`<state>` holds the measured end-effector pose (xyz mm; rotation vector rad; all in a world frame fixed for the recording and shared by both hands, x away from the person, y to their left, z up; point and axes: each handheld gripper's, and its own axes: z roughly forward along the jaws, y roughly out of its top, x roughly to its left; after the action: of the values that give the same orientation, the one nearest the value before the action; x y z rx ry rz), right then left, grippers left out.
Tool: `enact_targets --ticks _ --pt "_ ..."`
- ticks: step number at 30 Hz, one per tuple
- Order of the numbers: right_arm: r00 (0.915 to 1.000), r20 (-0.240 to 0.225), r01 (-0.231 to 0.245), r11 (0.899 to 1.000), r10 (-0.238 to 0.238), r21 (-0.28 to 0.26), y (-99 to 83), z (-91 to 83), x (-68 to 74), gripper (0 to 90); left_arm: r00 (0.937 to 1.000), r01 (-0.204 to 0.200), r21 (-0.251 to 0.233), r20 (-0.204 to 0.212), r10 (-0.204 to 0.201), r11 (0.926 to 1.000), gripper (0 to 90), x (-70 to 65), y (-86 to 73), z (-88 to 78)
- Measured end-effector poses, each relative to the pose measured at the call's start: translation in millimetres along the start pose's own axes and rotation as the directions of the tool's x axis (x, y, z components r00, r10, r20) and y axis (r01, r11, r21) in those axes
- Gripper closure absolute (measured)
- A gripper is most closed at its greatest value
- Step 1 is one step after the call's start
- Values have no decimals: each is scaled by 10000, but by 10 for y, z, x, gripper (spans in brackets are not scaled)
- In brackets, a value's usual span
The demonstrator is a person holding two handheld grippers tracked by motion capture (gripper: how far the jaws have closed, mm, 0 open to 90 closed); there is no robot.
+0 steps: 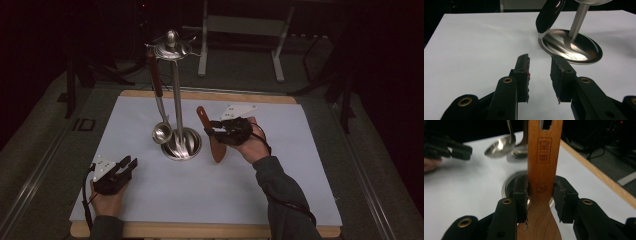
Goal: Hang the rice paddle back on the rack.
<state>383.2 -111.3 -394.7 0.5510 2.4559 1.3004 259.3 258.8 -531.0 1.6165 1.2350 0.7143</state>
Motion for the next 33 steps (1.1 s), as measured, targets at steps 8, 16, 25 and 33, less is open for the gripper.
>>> enact_targets --ticks 8,16,25,33 --pt "9996 266 -115 9974 134 -708 183 -65 50 660 10000 6 -30 -31 -6 10000 683 2 2 -8" --pt "9986 331 -371 9909 417 -1296 339 -114 111 660 10000 28 -54 -35 -28 10000 682 4 2 -8" --pt "9990 331 -239 9830 305 -1822 531 -183 176 660 10000 18 -19 -43 -18 10000 682 8 1 -6" --pt "9985 452 -191 9733 302 -2287 695 -248 241 660 10000 26 -43 -45 -26 10000 682 6 3 -5"
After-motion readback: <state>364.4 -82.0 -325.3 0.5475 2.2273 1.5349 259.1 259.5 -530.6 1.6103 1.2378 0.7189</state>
